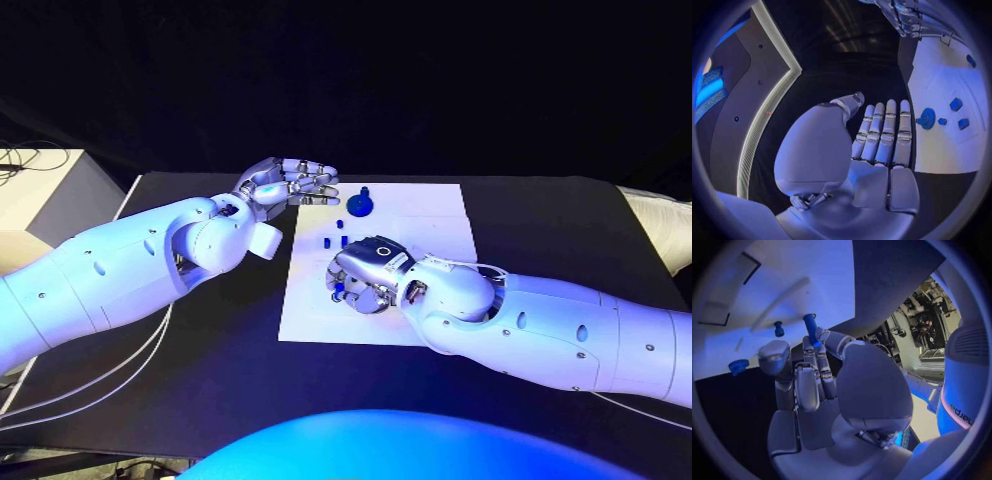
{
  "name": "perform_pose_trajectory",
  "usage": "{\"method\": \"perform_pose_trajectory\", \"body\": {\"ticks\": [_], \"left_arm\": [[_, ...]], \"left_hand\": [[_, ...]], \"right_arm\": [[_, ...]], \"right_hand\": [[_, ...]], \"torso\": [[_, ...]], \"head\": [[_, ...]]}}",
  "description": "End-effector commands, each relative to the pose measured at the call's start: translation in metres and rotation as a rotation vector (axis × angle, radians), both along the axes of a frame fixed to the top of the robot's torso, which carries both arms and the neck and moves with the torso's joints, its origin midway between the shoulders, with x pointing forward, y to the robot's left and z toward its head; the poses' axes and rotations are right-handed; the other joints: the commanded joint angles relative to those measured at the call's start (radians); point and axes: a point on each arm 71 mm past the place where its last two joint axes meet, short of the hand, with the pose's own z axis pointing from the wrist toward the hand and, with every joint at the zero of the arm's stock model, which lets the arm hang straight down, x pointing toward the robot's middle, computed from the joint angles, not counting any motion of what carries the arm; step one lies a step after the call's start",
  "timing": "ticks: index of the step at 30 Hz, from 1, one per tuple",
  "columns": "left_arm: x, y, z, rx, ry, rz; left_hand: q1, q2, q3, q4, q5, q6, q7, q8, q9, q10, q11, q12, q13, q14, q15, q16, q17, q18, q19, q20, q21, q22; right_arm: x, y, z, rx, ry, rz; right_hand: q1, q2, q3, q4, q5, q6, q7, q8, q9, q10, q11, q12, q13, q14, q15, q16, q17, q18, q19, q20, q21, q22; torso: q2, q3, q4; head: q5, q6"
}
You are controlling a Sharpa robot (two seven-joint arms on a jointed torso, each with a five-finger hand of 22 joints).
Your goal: Assemble the parts on the task board
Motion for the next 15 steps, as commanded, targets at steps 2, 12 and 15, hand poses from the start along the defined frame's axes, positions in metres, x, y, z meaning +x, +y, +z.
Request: {"method": "perform_pose_trajectory", "body": {"ticks": [2, 12, 15], "left_arm": [[0.0, -0.001, 0.002, -0.013, -0.01, -0.002], [-0.001, -0.001, 0.002, -0.013, -0.009, -0.005], [-0.001, 0.0, 0.002, -0.012, -0.008, -0.005]], "left_hand": [[0.008, 0.0, -0.004, 0.0, -0.002, 0.003, 0.0, 0.005, -0.001, -0.003, -0.001, 0.003, 0.0, -0.004, 0.0, 0.005, 0.001, 0.006, 0.007, -0.002, -0.005, -0.001], [0.009, -0.001, -0.005, 0.0, -0.002, 0.004, 0.0, 0.005, -0.002, -0.002, -0.002, 0.006, 0.0, -0.004, 0.0, 0.006, 0.003, 0.006, 0.008, -0.003, -0.004, -0.004], [0.009, -0.001, -0.005, 0.0, -0.002, 0.004, 0.0, 0.005, -0.002, -0.002, -0.002, 0.006, 0.0, -0.004, 0.0, 0.006, 0.003, 0.006, 0.008, -0.003, -0.004, -0.004]], "right_arm": [[0.0, 0.001, -0.004, -0.023, -0.005, 0.004], [0.001, 0.003, -0.013, -0.025, -0.02, -0.014], [0.001, 0.003, -0.014, -0.024, -0.021, -0.015]], "right_hand": [[0.044, 0.033, 0.002, -0.006, 0.004, 0.003, 0.001, 0.004, 0.002, 0.052, -0.048, 0.03, 0.051, 0.047, -0.006, 0.002, 0.0, -0.011, 0.0, -0.007, -0.004, 0.0], [0.044, 0.033, 0.003, -0.007, 0.005, 0.003, 0.002, 0.004, 0.002, 0.052, -0.048, 0.03, 0.051, 0.047, -0.006, 0.001, -0.001, -0.011, -0.001, -0.007, -0.008, -0.002], [0.044, 0.033, 0.003, -0.007, 0.005, 0.003, 0.002, 0.004, 0.002, 0.052, -0.048, 0.03, 0.051, 0.047, -0.006, 0.001, -0.001, -0.011, -0.001, -0.007, -0.008, -0.002]], "torso": [[0.001, 0.0001, 0.0007], [0.001, 0.0003, 0.0009], [0.001, 0.0005, 0.0003]], "head": [[0.001, 0.0], [0.005, 0.0], [0.006, 0.0]]}}
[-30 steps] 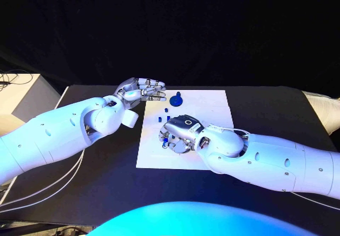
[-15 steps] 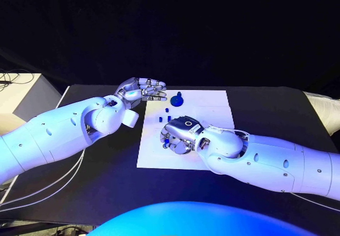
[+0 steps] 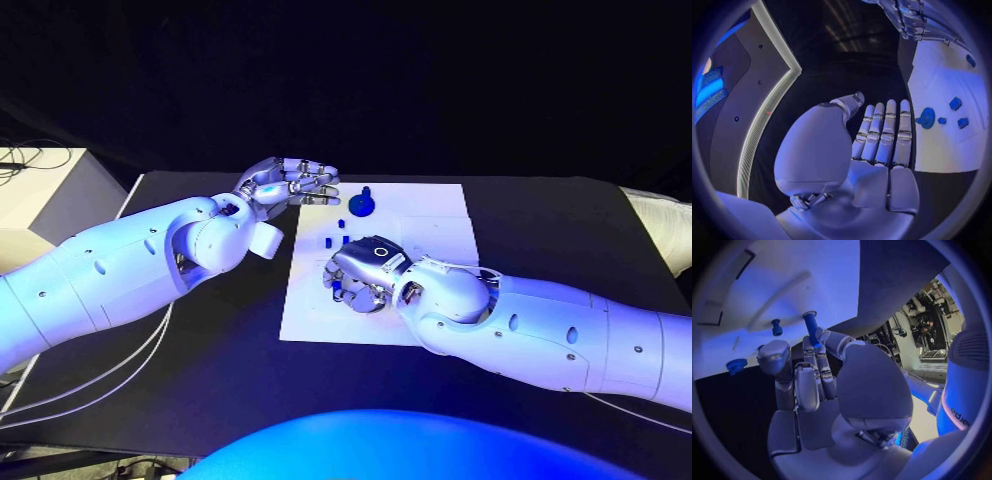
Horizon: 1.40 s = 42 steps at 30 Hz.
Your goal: Assemble the parts on the task board
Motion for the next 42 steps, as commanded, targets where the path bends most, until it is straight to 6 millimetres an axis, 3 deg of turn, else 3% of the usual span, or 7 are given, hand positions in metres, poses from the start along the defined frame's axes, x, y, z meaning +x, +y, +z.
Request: {"method": "perform_pose_trajectory", "body": {"ticks": [1, 42], "left_arm": [[-0.0004, -0.0013, 0.0015, -0.013, -0.007, -0.006], [-0.0011, -0.0002, 0.0011, -0.009, 0.002, -0.013]], "left_hand": [[0.009, -0.001, -0.005, 0.0, -0.002, 0.004, 0.0, 0.006, -0.002, -0.002, -0.002, 0.006, 0.0, -0.004, 0.0, 0.006, 0.001, 0.006, 0.005, 0.001, -0.004, -0.001], [0.009, -0.001, -0.005, 0.001, -0.002, 0.005, 0.0, 0.006, -0.002, -0.002, -0.002, 0.008, 0.0, -0.005, 0.0, 0.007, 0.002, 0.006, 0.005, 0.001, -0.005, -0.003]], "right_arm": [[-0.001, -0.0026, -0.009, -0.038, 0.002, -0.009], [-0.0049, -0.0077, -0.0154, -0.102, 0.023, 0.0]], "right_hand": [[0.043, 0.033, 0.0, -0.005, 0.007, 0.003, 0.002, 0.006, -0.001, 0.051, -0.048, 0.024, 0.051, 0.047, -0.006, 0.0, -0.002, -0.011, -0.001, -0.007, -0.003, -0.001], [0.034, 0.028, 0.001, -0.007, 0.008, -0.008, 0.006, -0.001, -0.003, 0.037, -0.043, 0.018, 0.055, 0.045, -0.003, -0.004, -0.008, -0.009, -0.007, -0.005, -0.017, -0.006]], "torso": [[-0.001, 0.0004, -0.0008], [-0.001, -0.0004, -0.0021]], "head": [[0.002, 0.0], [0.002, 0.0]]}}
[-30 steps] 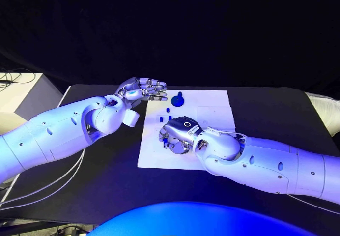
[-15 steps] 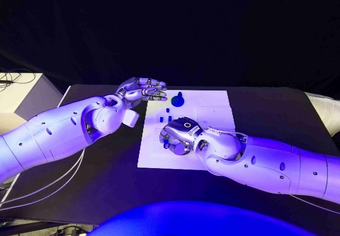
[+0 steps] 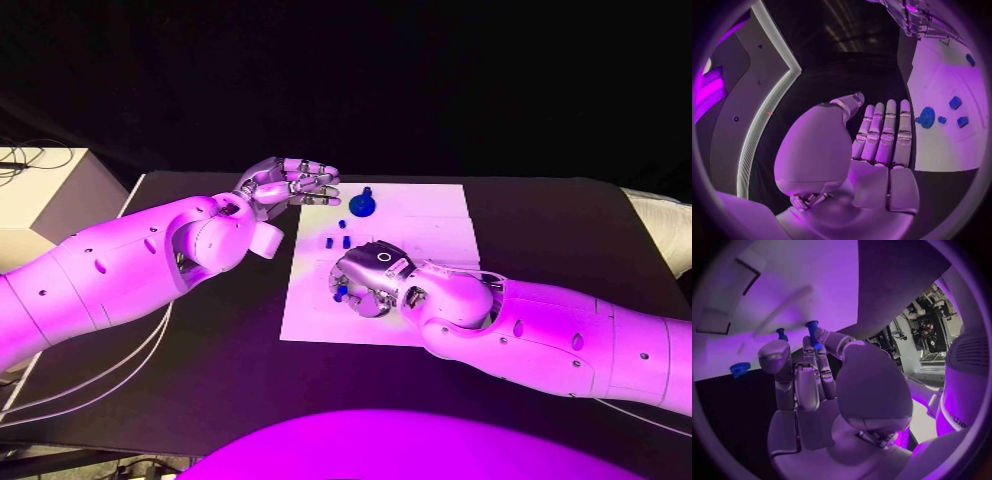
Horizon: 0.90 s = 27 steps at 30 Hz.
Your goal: Assemble the parts on the task board
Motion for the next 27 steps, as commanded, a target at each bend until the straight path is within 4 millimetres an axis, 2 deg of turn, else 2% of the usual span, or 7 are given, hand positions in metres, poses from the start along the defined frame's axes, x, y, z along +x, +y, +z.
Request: {"method": "perform_pose_trajectory", "body": {"ticks": [1, 6, 8, 12, 14, 17, 27], "left_arm": [[-0.001, -0.002, 0.001, -0.013, -0.002, -0.014], [-0.001, -0.002, 0.001, -0.012, -0.002, -0.013], [-0.001, -0.002, 0.001, -0.012, -0.002, -0.013], [-0.001, -0.001, 0.001, -0.012, -0.002, -0.013], [-0.001, -0.001, 0.001, -0.012, -0.001, -0.013], [-0.001, -0.001, 0.001, -0.011, -0.001, -0.013], [-0.001, -0.001, 0.001, -0.01, 0.0, -0.014]], "left_hand": [[0.009, -0.001, -0.005, 0.001, -0.002, 0.005, 0.0, 0.006, -0.001, -0.002, -0.002, 0.003, 0.0, -0.005, 0.0, 0.007, 0.001, 0.006, 0.005, 0.001, -0.005, -0.001], [0.009, -0.001, -0.005, 0.001, -0.002, 0.005, 0.0, 0.006, -0.001, -0.002, -0.002, 0.003, 0.0, -0.005, 0.0, 0.007, 0.001, 0.006, 0.005, 0.001, -0.005, -0.001], [0.009, -0.001, -0.005, 0.001, -0.002, 0.005, 0.0, 0.006, -0.001, -0.002, -0.002, 0.003, 0.0, -0.005, 0.0, 0.007, 0.001, 0.006, 0.005, 0.001, -0.005, -0.001], [0.009, -0.001, -0.005, 0.001, -0.002, 0.005, 0.0, 0.006, -0.001, -0.002, -0.002, 0.003, 0.0, -0.005, 0.0, 0.007, 0.001, 0.006, 0.005, 0.001, -0.005, -0.001], [0.009, -0.001, -0.005, 0.001, -0.002, 0.005, 0.0, 0.006, -0.001, -0.002, -0.002, 0.003, 0.0, -0.005, 0.0, 0.007, 0.001, 0.006, 0.005, 0.001, -0.005, -0.001], [0.009, -0.001, -0.005, 0.001, -0.002, 0.005, 0.0, 0.006, -0.001, -0.002, -0.002, 0.003, 0.0, -0.005, 0.0, 0.007, 0.001, 0.006, 0.005, 0.001, -0.005, -0.001], [0.009, -0.001, -0.005, 0.001, -0.002, 0.005, 0.0, 0.006, -0.001, -0.002, -0.002, 0.003, 0.0, -0.005, 0.0, 0.007, 0.001, 0.006, 0.005, 0.001, -0.005, -0.001]], "right_arm": [[-0.001, -0.003, -0.01, -0.059, 0.021, -0.002], [0.0, -0.003, -0.012, -0.062, 0.043, 0.0], [0.0, -0.003, -0.012, -0.058, 0.048, 0.001], [0.0, -0.004, -0.011, -0.038, 0.047, 0.0], [0.0, -0.005, -0.01, -0.027, 0.045, -0.001], [-0.001, -0.006, -0.009, -0.01, 0.042, -0.005], [-0.002, -0.015, -0.002, 0.061, 0.011, -0.039]], "right_hand": [[0.023, 0.023, 0.0, -0.003, 0.007, -0.025, 0.011, -0.015, -0.005, 0.019, -0.035, 0.001, 0.052, 0.045, 0.003, -0.004, -0.003, -0.009, -0.009, -0.001, -0.013, -0.005], [-0.043, -0.042, -0.026, 0.022, 0.04, -0.129, 0.034, -0.08, -0.029, -0.107, 0.001, -0.067, 0.01, 0.037, 0.035, -0.02, -0.031, 0.004, -0.047, 0.024, -0.114, -0.059], [-0.058, -0.071, -0.069, 0.031, 0.043, -0.182, 0.02, -0.11, -0.042, -0.189, 0.012, -0.068, -0.015, 0.017, 0.043, -0.056, -0.085, 0.019, -0.08, 0.035, -0.213, -0.118], [0.058, -0.008, -0.417, 0.113, 0.055, -0.231, 0.004, -0.142, -0.068, -0.304, 0.033, -0.041, -0.046, -0.021, 0.063, -0.108, -0.176, 0.04, -0.108, 0.058, -0.369, -0.217], [0.124, -0.005, -0.495, 0.191, 0.056, -0.236, -0.005, -0.144, -0.076, -0.324, 0.035, -0.022, -0.046, -0.024, 0.064, -0.106, -0.184, 0.041, -0.101, 0.06, -0.388, -0.23], [0.164, -0.006, -0.51, 0.24, 0.055, -0.232, -0.006, -0.14, -0.08, -0.326, 0.034, -0.005, -0.045, -0.022, 0.063, -0.1, -0.183, 0.04, -0.092, 0.059, -0.387, -0.23], [0.196, 0.0, -0.493, 0.261, 0.06, -0.213, 0.003, -0.132, -0.081, -0.308, 0.026, 0.019, -0.044, -0.011, 0.056, -0.086, -0.169, 0.036, -0.074, 0.053, -0.361, -0.214]], "torso": [[0.0, -0.0006, -0.0003], [0.0, -0.0005, -0.0007], [0.0, -0.0003, -0.0006], [-0.001, -0.0001, -0.0008], [-0.001, -0.0002, -0.0009], [0.0, 0.0004, -0.0014], [-0.001, 0.0007, -0.0013]], "head": [[-0.003, 0.0], [0.0, 0.0], [0.0, 0.0], [-0.002, 0.0], [-0.003, 0.0], [-0.004, 0.0], [-0.01, 0.0]]}}
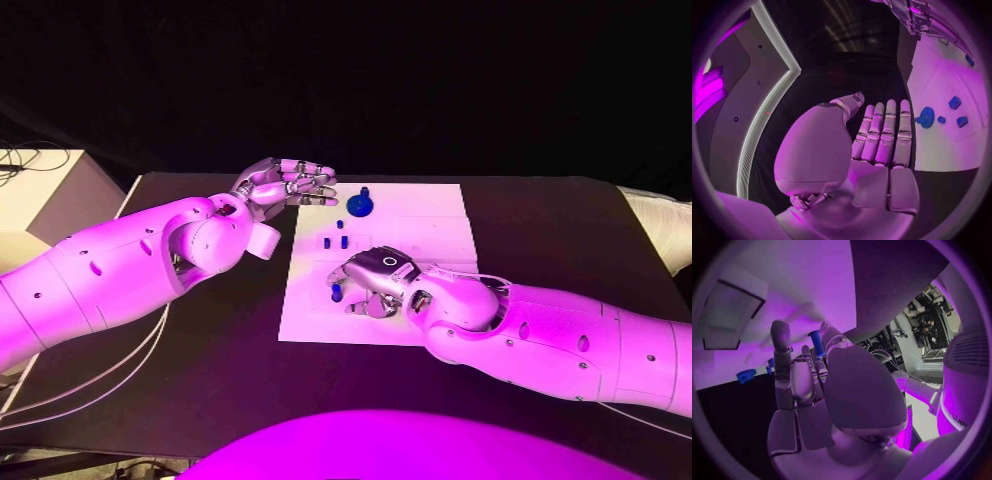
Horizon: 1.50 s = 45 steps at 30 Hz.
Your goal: Assemble the parts on the task board
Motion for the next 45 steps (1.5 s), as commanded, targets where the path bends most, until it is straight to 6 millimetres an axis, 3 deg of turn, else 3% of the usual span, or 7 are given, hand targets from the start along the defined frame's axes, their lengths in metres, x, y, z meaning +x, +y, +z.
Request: {"method": "perform_pose_trajectory", "body": {"ticks": [1, 12, 15, 21, 25, 31, 45], "left_arm": [[-0.001, -0.002, 0.001, -0.012, -0.002, -0.014], [0.0, -0.001, 0.0, -0.012, -0.002, -0.009], [0.001, 0.001, -0.001, -0.009, -0.003, -0.001], [0.003, 0.004, -0.003, -0.003, -0.005, 0.013], [0.002, 0.005, -0.007, 0.009, -0.006, 0.022], [-0.001, 0.007, -0.012, 0.029, -0.003, 0.035], [-0.011, 0.005, -0.015, 0.063, -0.024, 0.014]], "left_hand": [[0.009, -0.001, -0.005, 0.001, -0.002, 0.005, 0.0, 0.006, -0.001, -0.002, -0.002, 0.004, 0.0, -0.005, 0.0, 0.007, 0.001, 0.006, 0.005, 0.001, -0.005, -0.001], [0.009, -0.001, -0.005, 0.002, -0.002, 0.006, -0.001, 0.006, -0.001, -0.004, -0.002, 0.005, -0.001, -0.006, 0.0, 0.007, 0.002, 0.006, 0.006, 0.001, -0.005, -0.004], [0.009, -0.001, -0.006, 0.003, -0.002, 0.005, -0.001, 0.006, -0.002, -0.004, -0.002, 0.005, -0.001, -0.006, 0.0, 0.007, 0.002, 0.006, 0.006, 0.001, -0.005, -0.005], [0.01, -0.002, -0.006, 0.003, -0.002, -0.002, -0.004, 0.002, -0.004, 0.002, -0.004, 0.011, 0.0, 0.004, -0.003, 0.013, 0.007, 0.007, 0.011, 0.0, -0.003, -0.008], [0.006, -0.008, -0.01, 0.01, -0.002, -0.005, -0.012, 0.0, -0.006, 0.03, -0.015, 0.032, 0.005, 0.038, -0.017, 0.045, 0.032, 0.007, 0.041, -0.011, 0.006, -0.013], [0.005, -0.015, -0.028, 0.015, -0.002, -0.001, -0.023, -0.001, -0.009, 0.066, -0.035, 0.058, 0.011, 0.101, -0.05, 0.171, 0.122, 0.006, 0.137, -0.052, 0.051, 0.0], [-0.021, -0.034, -0.11, 0.069, 0.001, 0.014, -0.042, -0.006, -0.014, 0.092, -0.061, 0.107, 0.041, 0.077, -0.089, 0.59, 0.365, 0.0, 0.251, -0.12, 0.256, 0.144]], "right_arm": [[0.0, -0.003, 0.005, 0.059, -0.03, -0.021], [0.016, -0.035, 0.029, 0.296, 0.048, -0.123], [0.029, -0.053, 0.041, 0.382, 0.142, -0.184], [0.055, -0.102, 0.059, 0.455, 0.368, -0.355], [0.064, -0.137, 0.06, 0.401, 0.485, -0.478], [0.064, -0.184, 0.054, 0.266, 0.616, -0.667], [0.038, -0.22, 0.041, 0.019, 0.641, -0.863]], "right_hand": [[0.011, -0.001, 0.004, 0.003, 0.007, 0.007, 0.0, 0.003, -0.002, 0.004, -0.001, 0.003, 0.0, 0.002, -0.004, 0.004, 0.001, 0.013, 0.008, 0.0, 0.005, 0.001], [0.018, -0.005, 0.02, 0.035, 0.025, -0.028, 0.017, -0.01, -0.015, 0.053, -0.015, 0.045, 0.004, 0.014, -0.015, 0.015, 0.011, 0.009, 0.028, -0.01, 0.032, 0.019], [0.012, 0.001, 0.054, 0.045, 0.047, 0.026, 0.042, 0.02, -0.008, 0.137, -0.027, 0.079, 0.009, 0.024, -0.025, 0.023, 0.023, 0.003, 0.041, -0.02, 0.062, 0.041], [0.005, -0.021, 0.139, 0.06, 0.08, 0.111, 0.029, 0.071, 0.006, 0.35, -0.061, 0.148, 0.058, 0.056, -0.051, 0.09, 0.133, -0.018, 0.086, -0.039, 0.212, 0.139], [-0.078, -0.044, 0.111, 0.074, 0.094, 0.131, 0.0, 0.111, 0.037, 0.421, -0.089, 0.458, 0.357, 0.048, -0.075, 0.07, 0.099, -0.02, 0.093, -0.06, 0.218, 0.149], [-0.248, 0.003, 0.037, 0.09, 0.15, 0.11, -0.017, 0.211, 0.162, 0.508, -0.099, 1.207, 1.214, 0.088, -0.082, 0.18, 0.289, -0.051, 0.142, -0.07, 0.42, 0.284], [-0.387, 0.046, -0.022, 0.096, 0.254, 0.109, -0.035, 0.261, 0.248, 0.595, -0.112, 1.336, 1.39, 0.113, -0.091, 0.256, 0.444, -0.071, 0.16, -0.076, 0.557, 0.384]], "torso": [[0.0, 0.0, -0.0002], [-0.003, 0.0, -0.0008], [-0.005, -0.0015, -0.0035], [-0.015, -0.004, -0.0104], [-0.022, -0.0056, -0.0147], [-0.03, -0.0081, -0.0214], [-0.038, -0.0173, -0.0379]], "head": [[-0.006, 0.0], [-0.024, 0.0], [-0.03, 0.0], [-0.051, 0.0], [-0.068, 0.0], [-0.091, 0.003], [-0.108, 0.0]]}}
